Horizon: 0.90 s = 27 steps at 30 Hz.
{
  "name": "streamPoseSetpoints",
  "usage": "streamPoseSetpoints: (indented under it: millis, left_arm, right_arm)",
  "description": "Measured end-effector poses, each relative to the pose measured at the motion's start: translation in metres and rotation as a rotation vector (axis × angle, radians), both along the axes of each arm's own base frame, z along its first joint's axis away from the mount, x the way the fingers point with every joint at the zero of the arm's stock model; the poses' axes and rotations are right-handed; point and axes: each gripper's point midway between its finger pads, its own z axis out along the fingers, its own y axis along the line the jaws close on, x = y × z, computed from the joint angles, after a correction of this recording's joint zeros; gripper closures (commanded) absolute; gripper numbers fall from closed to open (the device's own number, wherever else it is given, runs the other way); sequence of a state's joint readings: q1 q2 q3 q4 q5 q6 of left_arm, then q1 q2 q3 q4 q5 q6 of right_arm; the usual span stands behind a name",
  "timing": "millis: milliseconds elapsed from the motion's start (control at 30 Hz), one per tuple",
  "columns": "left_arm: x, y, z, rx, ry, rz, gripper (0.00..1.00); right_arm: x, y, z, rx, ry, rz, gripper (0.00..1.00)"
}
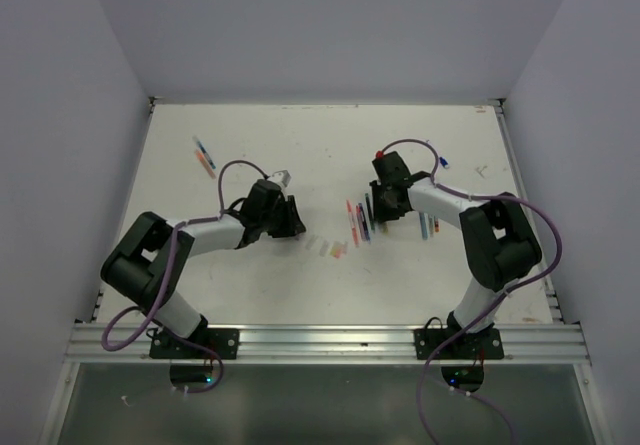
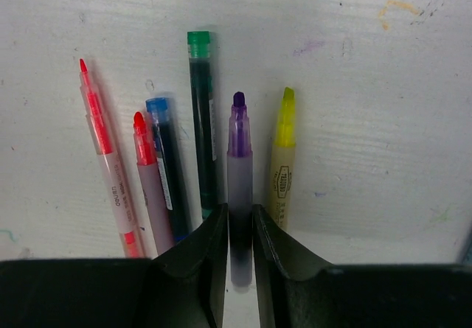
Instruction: Open the pen caps
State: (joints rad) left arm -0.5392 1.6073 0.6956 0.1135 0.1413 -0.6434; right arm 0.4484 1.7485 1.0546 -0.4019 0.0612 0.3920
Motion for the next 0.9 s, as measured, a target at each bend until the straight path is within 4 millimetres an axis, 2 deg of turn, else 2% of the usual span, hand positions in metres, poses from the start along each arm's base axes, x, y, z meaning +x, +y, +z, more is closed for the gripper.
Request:
streamPoseSetpoints:
  millis: [300,433,533,733,900]
  left_arm:
    - [-0.004,0.012,0.002,0.051,0.008,0.023,0.60]
    - [-0.001,0.014,0.012,0.058,-0.010,0.030,0.57]
    - [0.007,0.017,0.024,0.059,-0.034,0.041,0.51]
    - [0.041,0.033,0.056,0.053,-0.084,0.119,0.45]
    - [0.094,0.079,0.095,0.078,-0.140,0.289,0.43]
  right_arm:
    - [-0.001,0.003,0.000,0.001,0.000,0.007,0.73]
    - [-0.002,0.004,0.002,0.003,-0.004,0.011,0.73]
    - [-0.002,0.008,0.012,0.013,-0.026,0.020,0.72]
    - [-0.012,0.031,0.059,0.063,-0.133,0.078,0.71]
    - [-0.030,0.052,0.080,0.091,-0.171,0.142,0.69]
